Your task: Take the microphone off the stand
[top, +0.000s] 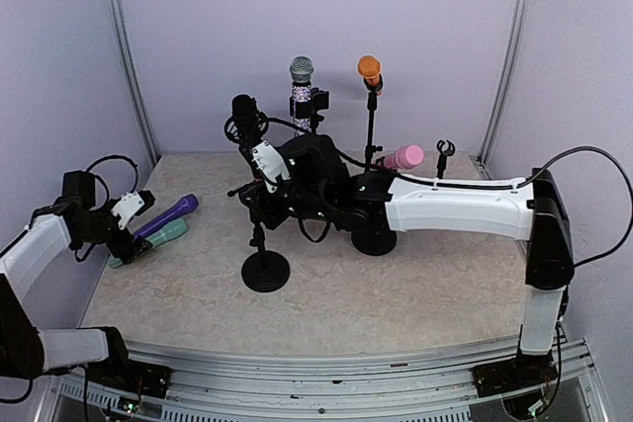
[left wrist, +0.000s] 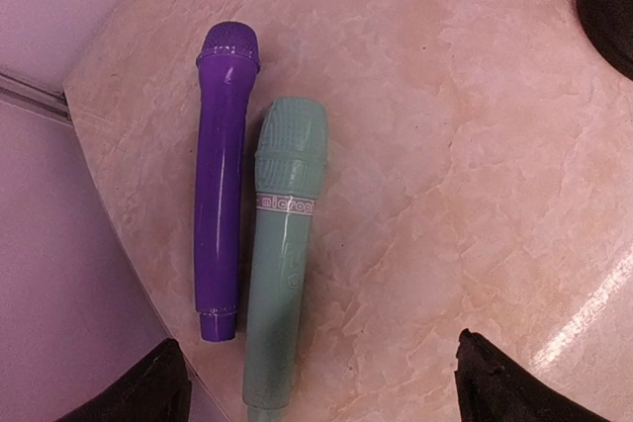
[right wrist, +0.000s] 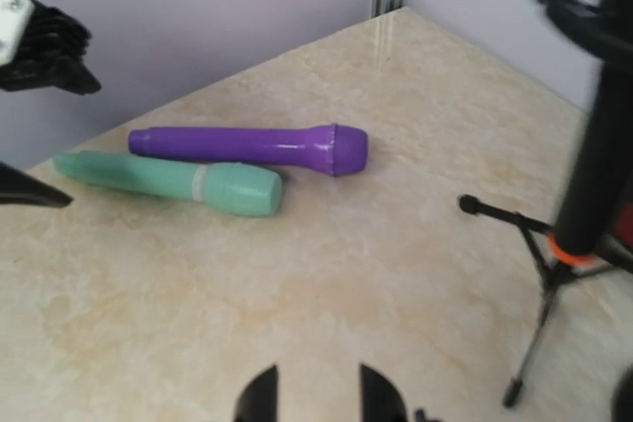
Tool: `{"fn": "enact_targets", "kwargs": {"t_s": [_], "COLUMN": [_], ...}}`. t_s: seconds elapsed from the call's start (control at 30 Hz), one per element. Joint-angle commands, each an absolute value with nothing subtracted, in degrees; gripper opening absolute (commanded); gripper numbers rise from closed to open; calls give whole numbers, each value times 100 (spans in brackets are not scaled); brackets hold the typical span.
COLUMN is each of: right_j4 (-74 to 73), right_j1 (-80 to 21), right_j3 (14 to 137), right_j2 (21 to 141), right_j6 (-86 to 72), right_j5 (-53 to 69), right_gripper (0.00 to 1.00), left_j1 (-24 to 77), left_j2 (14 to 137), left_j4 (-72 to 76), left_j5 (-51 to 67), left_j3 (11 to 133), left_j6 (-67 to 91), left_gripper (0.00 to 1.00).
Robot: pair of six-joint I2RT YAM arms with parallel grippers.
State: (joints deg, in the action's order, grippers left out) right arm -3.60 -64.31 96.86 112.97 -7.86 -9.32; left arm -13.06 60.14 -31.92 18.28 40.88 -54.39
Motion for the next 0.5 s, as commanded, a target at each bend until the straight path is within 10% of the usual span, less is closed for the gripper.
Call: {"fn": "enact_targets", "kwargs": {"t_s": [0.0, 0.47], "right_j4": [-79, -1257], "right_j1": [-6545, -6463], "right_j3": [8625, 5996], "right_j2": [9902, 6973], "right_j6": [-1109, -1803], "right_j5": [-1331, -2853], "right_gripper": [0, 0], "left_j1": [-1133, -590], "left_j2": [5800, 5802], "left_j4": [-3420, -3603], "left_j5": [2044, 1970], "left_j3": [4298, 4636], "left_j6": [-5298, -5031], "left_gripper": [90, 91]}}
